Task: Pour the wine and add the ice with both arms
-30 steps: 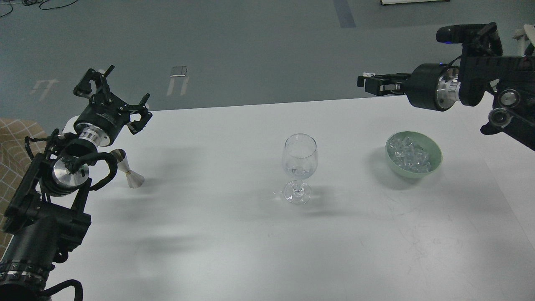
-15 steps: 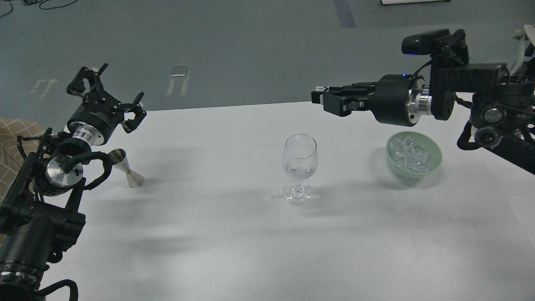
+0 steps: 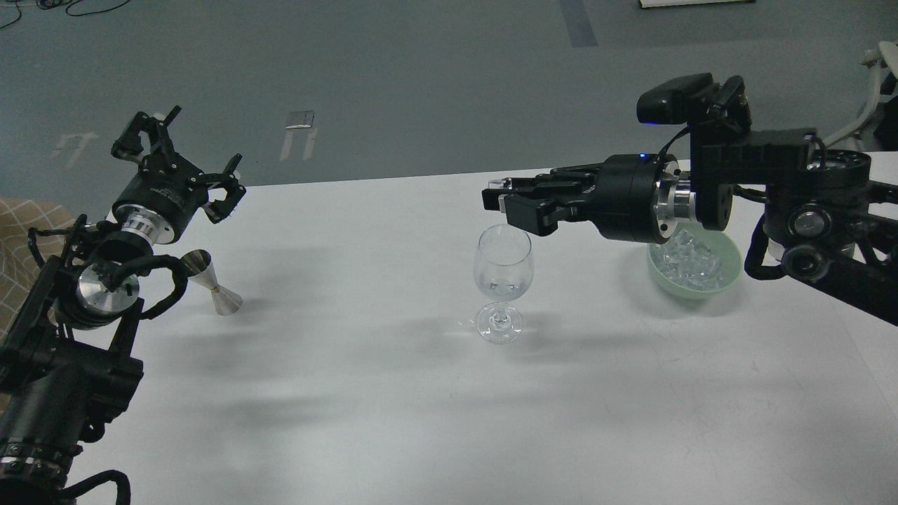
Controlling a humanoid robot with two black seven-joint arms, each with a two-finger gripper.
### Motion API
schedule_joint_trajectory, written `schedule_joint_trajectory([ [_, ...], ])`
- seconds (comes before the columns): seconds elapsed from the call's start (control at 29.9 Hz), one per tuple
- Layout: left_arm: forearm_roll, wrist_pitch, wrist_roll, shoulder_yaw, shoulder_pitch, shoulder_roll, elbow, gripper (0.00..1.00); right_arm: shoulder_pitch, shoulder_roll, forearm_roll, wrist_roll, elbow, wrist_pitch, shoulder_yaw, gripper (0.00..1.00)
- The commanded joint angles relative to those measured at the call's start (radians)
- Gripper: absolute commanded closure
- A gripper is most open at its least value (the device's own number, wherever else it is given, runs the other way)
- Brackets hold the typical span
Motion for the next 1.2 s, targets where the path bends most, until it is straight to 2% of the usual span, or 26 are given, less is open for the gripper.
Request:
schedule_joint_trajectory([
  [0.0, 0.0, 0.0, 0.001, 0.002, 0.007, -0.005, 0.0, 0.02, 0.0, -0.008, -0.001, 0.0, 0.005, 0.006, -0.002, 0.67],
  [0.23, -0.002, 0.0, 0.001, 0.002, 0.007, -0.011, 0.0, 0.02, -0.012, -0.01, -0.001, -0.011, -0.001, 0.006, -0.007, 0.66],
  [0.57, -0.002, -0.001, 0.001, 0.0, 0.01, -0.005, 0.0, 0.02, -0.032, 0.001, -0.003, -0.022, -0.001, 0.006, -0.01, 0.59],
  [0.7, -0.002, -0.001, 0.001, 0.0, 0.01, -0.005, 0.0, 0.02, -0.028, 0.004, -0.004, -0.022, -0.004, 0.006, -0.008, 0.48],
  [0.74, -0.002, -0.001, 0.001, 0.0, 0.01, -0.005, 0.0, 0.02, -0.028, 0.004, -0.004, -0.022, -0.004, 0.006, -0.008, 0.48],
  [0.77, -0.002, -0.001, 0.001, 0.0, 0.01, -0.005, 0.0, 0.02, -0.028, 0.004, -0.004, -0.022, -0.006, 0.006, -0.007, 0.41],
  [0.8, -0.002, -0.001, 0.001, 0.0, 0.01, -0.005, 0.0, 0.02, -0.028, 0.003, -0.004, -0.022, -0.006, 0.006, -0.007, 0.27],
  [0.97, -0.002, -0.001, 0.001, 0.0, 0.01, -0.003, 0.002, 0.02, -0.026, 0.003, -0.004, -0.025, -0.007, 0.006, -0.002, 0.23],
  [1.0, -0.002, -0.001, 0.001, 0.0, 0.01, -0.003, 0.002, 0.02, -0.026, 0.003, -0.004, -0.027, -0.009, 0.006, -0.001, 0.21],
  [1.07, -0.002, -0.001, 0.001, 0.0, 0.01, -0.003, 0.0, 0.02, -0.026, 0.004, -0.003, -0.042, -0.007, 0.005, 0.009, 0.09],
  [1.17, -0.002, -0.001, 0.001, 0.0, 0.01, -0.003, 0.0, 0.02, -0.028, 0.009, 0.0, -0.054, -0.007, 0.005, 0.056, 0.05],
])
